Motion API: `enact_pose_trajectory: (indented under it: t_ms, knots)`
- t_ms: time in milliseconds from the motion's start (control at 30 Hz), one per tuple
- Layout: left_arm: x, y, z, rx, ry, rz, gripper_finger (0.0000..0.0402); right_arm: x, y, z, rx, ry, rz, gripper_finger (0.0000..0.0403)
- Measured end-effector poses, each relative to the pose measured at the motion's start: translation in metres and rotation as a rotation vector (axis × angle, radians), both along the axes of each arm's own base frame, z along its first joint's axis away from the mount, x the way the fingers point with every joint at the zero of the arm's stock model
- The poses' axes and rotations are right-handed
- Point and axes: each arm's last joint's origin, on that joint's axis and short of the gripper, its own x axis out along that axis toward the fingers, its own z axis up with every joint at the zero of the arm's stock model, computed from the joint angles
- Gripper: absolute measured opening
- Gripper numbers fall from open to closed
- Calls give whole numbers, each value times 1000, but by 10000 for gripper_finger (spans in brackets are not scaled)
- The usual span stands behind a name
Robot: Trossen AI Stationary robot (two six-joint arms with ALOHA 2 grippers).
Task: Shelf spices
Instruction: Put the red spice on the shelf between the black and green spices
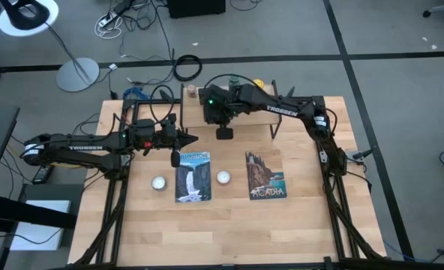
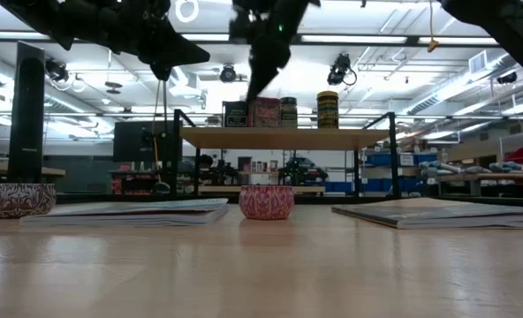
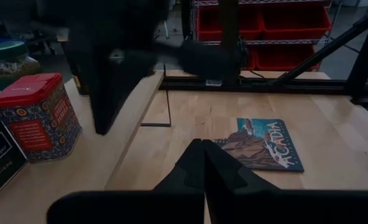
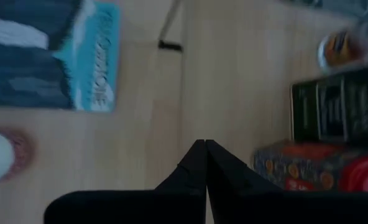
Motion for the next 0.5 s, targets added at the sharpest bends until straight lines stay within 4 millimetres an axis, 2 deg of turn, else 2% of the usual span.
enact_pose_trajectory:
  t_ms: [200, 267, 367, 500]
  knots:
    - [0, 0, 0, 4, 0, -1, 1, -3, 43, 40, -136, -45, 35, 0]
    - [0, 0, 0, 4, -1, -1, 1, -12, 58, 53, -207, -62, 57, 0]
    - [0, 0, 0, 4, -1, -1, 1, -29, 76, 83, -288, -135, 44, 0]
    - [0, 0, 2, 9, -18, 11, 1, -58, 91, 123, -356, -257, 8, 0]
